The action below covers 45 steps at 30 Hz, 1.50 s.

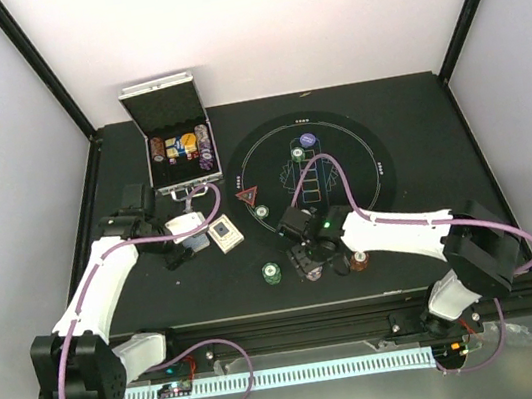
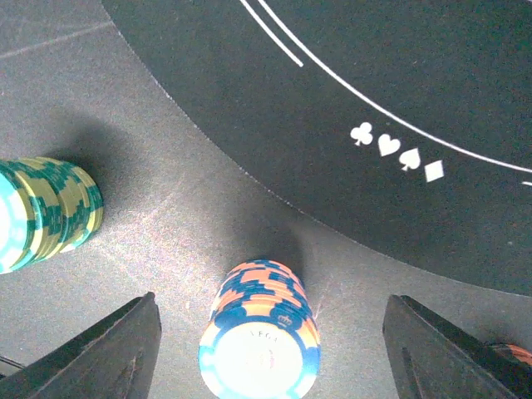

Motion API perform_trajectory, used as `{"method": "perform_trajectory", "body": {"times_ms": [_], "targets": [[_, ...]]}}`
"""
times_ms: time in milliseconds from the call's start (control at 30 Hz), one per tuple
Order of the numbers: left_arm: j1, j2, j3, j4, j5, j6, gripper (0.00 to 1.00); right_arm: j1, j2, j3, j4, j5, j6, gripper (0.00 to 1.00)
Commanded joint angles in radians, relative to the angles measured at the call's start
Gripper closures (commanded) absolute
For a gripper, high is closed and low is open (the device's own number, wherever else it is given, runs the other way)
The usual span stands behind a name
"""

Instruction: Distribute texas hold em gaming equipment

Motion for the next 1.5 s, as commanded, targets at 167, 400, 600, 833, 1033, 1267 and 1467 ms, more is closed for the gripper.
{"method": "perform_trajectory", "body": {"times_ms": [167, 400, 600, 833, 1033, 1267, 1467], "targets": [[0.004, -0.036, 0.042, -0.02, -0.017, 0.028, 0.98, 0.03, 0.013, -0.046, 0.058, -0.024, 0.035, 0.32], [0.004, -0.041, 0.046, -0.023, -0.018, 0.028, 0.98, 0.033, 0.026, -0.061, 0.066, -0.015, 0.036, 0.44], [0.004, -0.042, 0.047, -0.02, -0.018, 0.027, 0.99, 0.033, 0.031, -0.063, 0.067, -0.007, 0.035, 0.53], [0.004, -0.04, 0.046, -0.019, -0.018, 0.027, 0.99, 0.033, 0.045, -0.055, 0.054, 0.005, 0.025, 0.5], [0.003, -0.04, 0.049, -0.016, -0.022, 0.027, 0.98, 0.034, 0.038, -0.053, 0.044, 0.012, 0.018, 0.5], [0.003, -0.041, 0.047, -0.017, -0.023, 0.027, 0.99, 0.033, 0.015, -0.041, 0.035, 0.017, 0.018, 0.6], [0.003, -0.043, 0.048, -0.02, -0.022, 0.027, 0.99, 0.033, 0.0, -0.014, 0.004, 0.033, 0.01, 0.62]]}}
